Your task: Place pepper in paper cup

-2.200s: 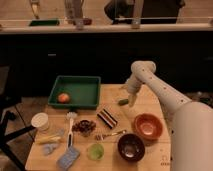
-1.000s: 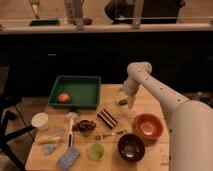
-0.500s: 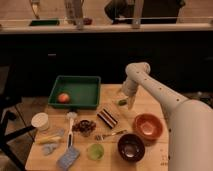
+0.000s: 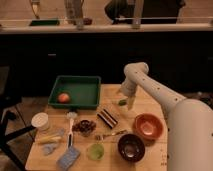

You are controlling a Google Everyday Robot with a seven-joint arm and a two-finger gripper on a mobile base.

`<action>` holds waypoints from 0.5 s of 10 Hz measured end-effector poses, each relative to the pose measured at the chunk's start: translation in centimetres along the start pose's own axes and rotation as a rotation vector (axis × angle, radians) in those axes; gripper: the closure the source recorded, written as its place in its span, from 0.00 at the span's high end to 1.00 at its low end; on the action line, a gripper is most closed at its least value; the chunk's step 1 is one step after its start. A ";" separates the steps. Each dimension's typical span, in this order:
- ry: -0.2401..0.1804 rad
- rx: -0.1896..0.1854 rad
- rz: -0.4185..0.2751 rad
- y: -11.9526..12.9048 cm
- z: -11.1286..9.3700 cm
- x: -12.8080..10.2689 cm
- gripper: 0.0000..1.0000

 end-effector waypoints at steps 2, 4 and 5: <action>-0.013 0.009 0.008 -0.1 -0.1 -0.1 0.80; -0.059 0.053 0.043 0.1 -0.4 1.6 0.80; -0.080 0.069 0.057 0.0 -0.3 2.0 0.80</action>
